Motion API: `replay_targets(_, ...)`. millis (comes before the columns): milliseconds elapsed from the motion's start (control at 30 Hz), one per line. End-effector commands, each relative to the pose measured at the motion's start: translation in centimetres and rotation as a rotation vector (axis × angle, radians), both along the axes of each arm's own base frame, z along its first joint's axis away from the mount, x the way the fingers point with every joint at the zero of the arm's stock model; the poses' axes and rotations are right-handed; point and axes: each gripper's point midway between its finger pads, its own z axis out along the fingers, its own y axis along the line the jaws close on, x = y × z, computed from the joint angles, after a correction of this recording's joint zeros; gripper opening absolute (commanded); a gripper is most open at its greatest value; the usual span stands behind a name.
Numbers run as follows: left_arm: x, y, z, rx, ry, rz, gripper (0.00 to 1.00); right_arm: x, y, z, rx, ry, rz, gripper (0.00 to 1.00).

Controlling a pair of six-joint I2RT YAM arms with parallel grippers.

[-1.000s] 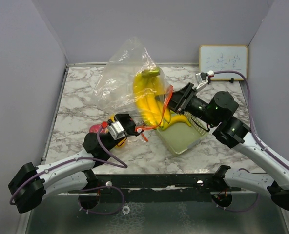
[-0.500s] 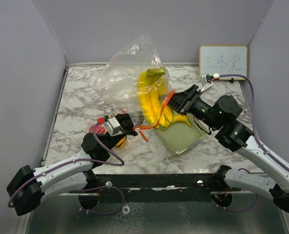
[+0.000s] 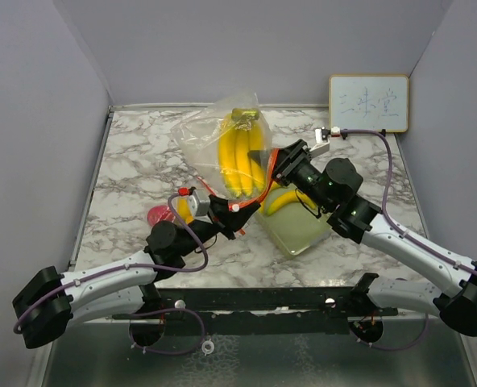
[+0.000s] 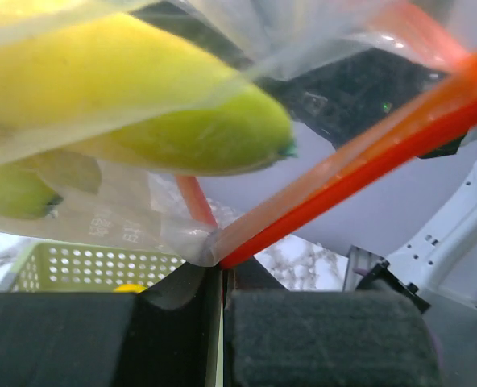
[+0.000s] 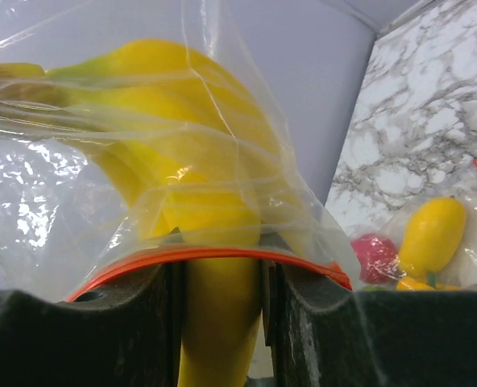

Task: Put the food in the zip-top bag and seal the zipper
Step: Place the fake fruit in the zipper food storage bag, then pick up the fake fruit from the bin.

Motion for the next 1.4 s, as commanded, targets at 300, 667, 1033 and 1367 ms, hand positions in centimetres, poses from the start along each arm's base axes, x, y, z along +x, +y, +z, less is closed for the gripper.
replay_targets(300,-0.6,6.3,2.2,-0.105,0.325,0.134,0.00,-0.3,-1.5,-5.9,-0.420,0.032,-0.004,0.72)
replay_targets(667,1.3,9.5,0.7,-0.039,0.375,0.334,0.00,-2.3,-6.2,-11.3,-0.760,0.033,-0.002,0.81)
replay_targets(1033,0.0,5.2,0.8,0.070,0.260,0.162,0.00,-0.4,-11.0,-16.6,-0.941,0.193,-0.237,0.93)
replay_targets(1367,-2.3,4.9,-11.2,0.168,0.479,0.063,0.00,2.8,-10.0,-21.9,-1.033,0.297,-0.248,0.95)
